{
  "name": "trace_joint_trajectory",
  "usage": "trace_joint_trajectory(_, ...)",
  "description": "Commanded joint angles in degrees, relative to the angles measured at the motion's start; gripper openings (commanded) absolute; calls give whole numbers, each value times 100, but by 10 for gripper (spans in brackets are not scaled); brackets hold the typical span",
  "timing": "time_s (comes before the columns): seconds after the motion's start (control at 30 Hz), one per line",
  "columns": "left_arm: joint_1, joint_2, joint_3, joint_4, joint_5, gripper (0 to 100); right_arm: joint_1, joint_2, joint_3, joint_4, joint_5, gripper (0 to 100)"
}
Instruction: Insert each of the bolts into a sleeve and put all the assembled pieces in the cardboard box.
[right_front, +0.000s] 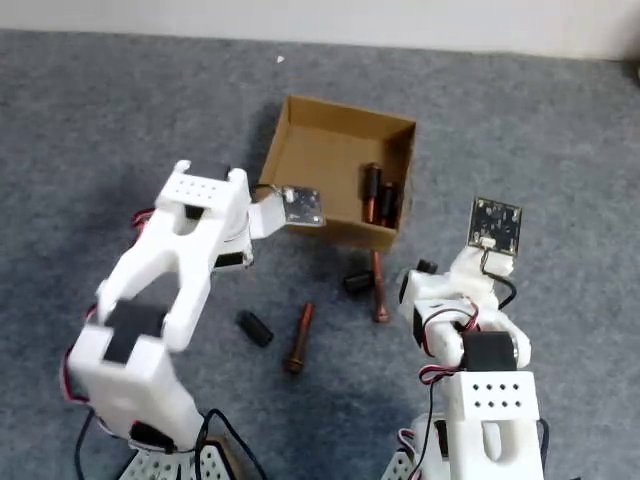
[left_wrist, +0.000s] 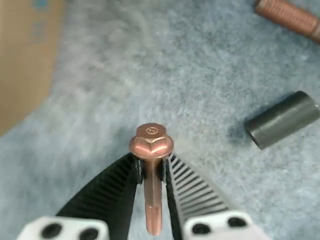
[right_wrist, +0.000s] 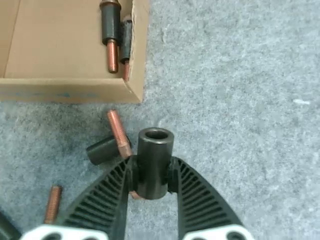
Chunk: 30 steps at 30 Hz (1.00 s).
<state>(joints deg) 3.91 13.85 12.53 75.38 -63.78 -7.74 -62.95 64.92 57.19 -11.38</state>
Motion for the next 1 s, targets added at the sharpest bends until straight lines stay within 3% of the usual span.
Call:
trace_joint_trajectory(0.0, 84, -1446, 505, 9, 536, 5, 75, -154, -127, 365, 53, 5)
trace_joint_trajectory(0.13, 75, -2457, 1051, -431, 1451, 5, 57, -532, -215, 347, 53, 5)
trace_joint_trajectory(0.43, 84, -4391, 1921, -835, 4387, 5, -119, -1780, 163, 312, 53, 5)
trace_joint_trajectory(0.6, 145, -5393, 2202, -905, 5292, 5, -558, -2316, 646, -136, 53, 5)
trace_joint_trajectory(0.97, 365, -7670, 3996, -2989, 7596, 5, -1525, -3855, 1956, -1051, 62, 5)
